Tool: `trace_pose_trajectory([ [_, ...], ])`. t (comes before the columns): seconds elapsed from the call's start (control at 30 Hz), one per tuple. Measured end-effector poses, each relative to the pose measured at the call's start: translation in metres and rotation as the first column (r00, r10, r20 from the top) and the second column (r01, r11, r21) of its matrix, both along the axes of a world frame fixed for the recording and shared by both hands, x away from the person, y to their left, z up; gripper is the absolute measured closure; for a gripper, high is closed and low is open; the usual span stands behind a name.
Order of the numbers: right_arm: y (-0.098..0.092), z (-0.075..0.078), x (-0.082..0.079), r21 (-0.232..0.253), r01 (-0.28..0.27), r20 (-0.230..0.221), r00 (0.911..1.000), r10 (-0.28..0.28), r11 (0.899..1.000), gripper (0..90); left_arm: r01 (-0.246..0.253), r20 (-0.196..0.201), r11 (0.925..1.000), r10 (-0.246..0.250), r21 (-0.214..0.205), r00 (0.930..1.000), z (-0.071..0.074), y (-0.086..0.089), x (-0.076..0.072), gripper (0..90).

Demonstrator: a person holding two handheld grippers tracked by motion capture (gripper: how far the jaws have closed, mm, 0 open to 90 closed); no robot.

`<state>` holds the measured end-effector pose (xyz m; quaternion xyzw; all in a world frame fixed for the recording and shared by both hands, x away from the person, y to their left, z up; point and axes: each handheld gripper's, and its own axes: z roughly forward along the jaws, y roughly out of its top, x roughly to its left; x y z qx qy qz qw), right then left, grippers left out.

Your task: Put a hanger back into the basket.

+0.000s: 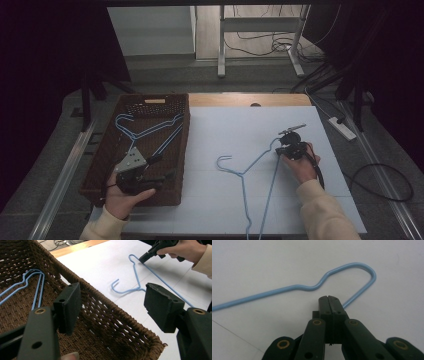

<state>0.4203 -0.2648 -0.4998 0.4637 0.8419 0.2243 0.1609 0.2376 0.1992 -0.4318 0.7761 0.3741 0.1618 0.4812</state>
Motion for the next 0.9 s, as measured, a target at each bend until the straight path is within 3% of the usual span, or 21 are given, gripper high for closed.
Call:
trace_pose_trajectory([
  [0.4,-0.02,0.003,-0.02,-0.013,0.064,-0.025,0.9976,-0.064,0.998,90.0,0.0,0.005,1.0,0.0,-0.002,1.0,0.001,0.001,-0.001,31.1],
  [0.77,-0.024,0.004,-0.031,-0.02,0.08,-0.037,0.9961,-0.08,0.997,90.0,0.0,0.004,1.0,0.001,-0.002,1.0,0.001,0.0,-0.001,31.1],
  [0.87,-0.017,0.007,-0.031,0.047,0.011,0.008,0.9999,-0.011,0.999,89.7,0.001,0.002,1.0,-0.001,0.0,1.0,0.0,0.0,0.0,31.1],
  [0.9,-0.012,0.009,-0.031,0.068,-0.02,0.031,0.9994,0.018,0.997,85.4,0.001,0.002,1.0,-0.001,0.0,1.0,0.0,0.0,0.0,31.1],
])
